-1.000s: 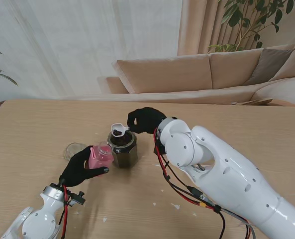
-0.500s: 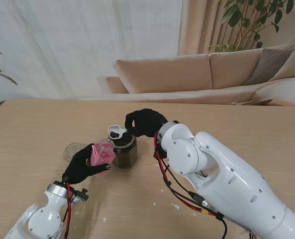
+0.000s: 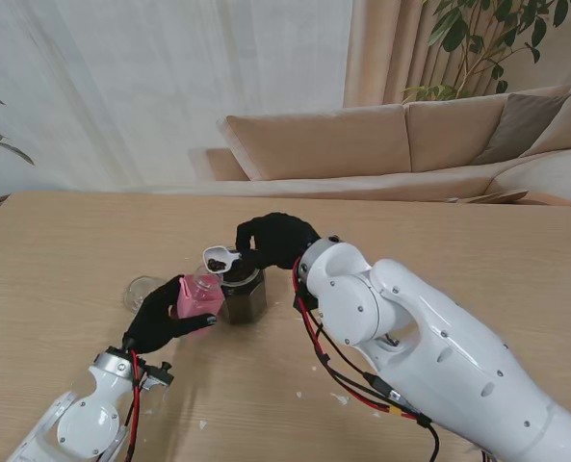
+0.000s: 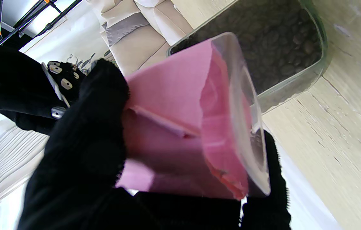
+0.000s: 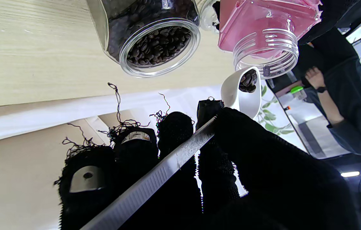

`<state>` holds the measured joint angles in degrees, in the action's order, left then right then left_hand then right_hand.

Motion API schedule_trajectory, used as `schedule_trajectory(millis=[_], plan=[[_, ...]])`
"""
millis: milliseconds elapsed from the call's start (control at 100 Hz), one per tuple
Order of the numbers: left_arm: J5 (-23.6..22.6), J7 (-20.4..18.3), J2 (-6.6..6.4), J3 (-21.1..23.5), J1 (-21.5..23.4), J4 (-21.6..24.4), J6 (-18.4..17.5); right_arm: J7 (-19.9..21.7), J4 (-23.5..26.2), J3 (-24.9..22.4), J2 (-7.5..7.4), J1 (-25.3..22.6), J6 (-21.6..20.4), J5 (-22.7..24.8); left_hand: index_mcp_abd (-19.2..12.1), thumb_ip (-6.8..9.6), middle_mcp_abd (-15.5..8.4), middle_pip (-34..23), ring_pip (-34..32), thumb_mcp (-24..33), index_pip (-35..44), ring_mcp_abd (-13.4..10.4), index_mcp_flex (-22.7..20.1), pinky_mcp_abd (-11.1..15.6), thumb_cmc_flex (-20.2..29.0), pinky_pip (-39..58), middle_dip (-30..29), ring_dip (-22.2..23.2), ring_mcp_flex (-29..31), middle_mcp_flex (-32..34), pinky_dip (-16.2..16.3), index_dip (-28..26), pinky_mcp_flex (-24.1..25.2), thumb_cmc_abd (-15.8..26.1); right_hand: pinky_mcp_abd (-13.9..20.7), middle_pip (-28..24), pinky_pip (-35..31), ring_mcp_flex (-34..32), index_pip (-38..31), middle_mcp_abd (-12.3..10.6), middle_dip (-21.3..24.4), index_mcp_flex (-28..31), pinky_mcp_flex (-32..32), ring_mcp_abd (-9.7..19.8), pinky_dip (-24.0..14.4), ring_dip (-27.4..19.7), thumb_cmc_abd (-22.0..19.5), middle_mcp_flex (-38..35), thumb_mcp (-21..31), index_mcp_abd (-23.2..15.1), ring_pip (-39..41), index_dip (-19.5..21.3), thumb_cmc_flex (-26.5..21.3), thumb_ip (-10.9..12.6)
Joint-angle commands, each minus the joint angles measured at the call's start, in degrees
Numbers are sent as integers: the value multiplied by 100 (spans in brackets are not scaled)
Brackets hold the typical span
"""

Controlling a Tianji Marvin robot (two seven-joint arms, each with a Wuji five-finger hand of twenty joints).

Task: Portion coffee beans from the glass jar into the coffee jar

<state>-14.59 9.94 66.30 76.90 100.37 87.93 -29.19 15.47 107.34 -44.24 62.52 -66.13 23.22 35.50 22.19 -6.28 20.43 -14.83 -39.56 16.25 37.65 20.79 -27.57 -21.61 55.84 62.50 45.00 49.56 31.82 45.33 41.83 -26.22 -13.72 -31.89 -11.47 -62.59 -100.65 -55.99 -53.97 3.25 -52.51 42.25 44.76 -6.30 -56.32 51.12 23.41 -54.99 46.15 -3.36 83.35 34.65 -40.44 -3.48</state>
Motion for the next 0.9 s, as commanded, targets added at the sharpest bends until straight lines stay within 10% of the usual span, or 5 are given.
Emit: schedule_trajectory(millis=[0, 890], plan=[[5, -97, 26, -7, 44, 84, -33, 65, -20, 28, 28, -7, -35, 21, -1222, 71, -780, -616, 11, 1429, 1161, -163, -398, 166, 1597, 23, 416, 62, -51, 389, 33, -354, -1, 928, 9, -231, -810, -123, -172, -37, -94, 212, 95, -42, -50, 82, -2, -181, 122, -21, 208, 114, -202, 270], [45, -52, 44, 8, 75, 195, 120, -460, 93, 73, 59, -360, -477, 1023, -1200, 71, -761, -613, 3, 1418, 1151, -145, -398, 149, 1607, 15, 412, 56, -65, 375, 31, -346, 6, 940, 94, -272, -835, -158, -208, -102, -137, 172, 157, 60, -37, 96, -33, -172, 55, -72, 228, 203, -215, 261]])
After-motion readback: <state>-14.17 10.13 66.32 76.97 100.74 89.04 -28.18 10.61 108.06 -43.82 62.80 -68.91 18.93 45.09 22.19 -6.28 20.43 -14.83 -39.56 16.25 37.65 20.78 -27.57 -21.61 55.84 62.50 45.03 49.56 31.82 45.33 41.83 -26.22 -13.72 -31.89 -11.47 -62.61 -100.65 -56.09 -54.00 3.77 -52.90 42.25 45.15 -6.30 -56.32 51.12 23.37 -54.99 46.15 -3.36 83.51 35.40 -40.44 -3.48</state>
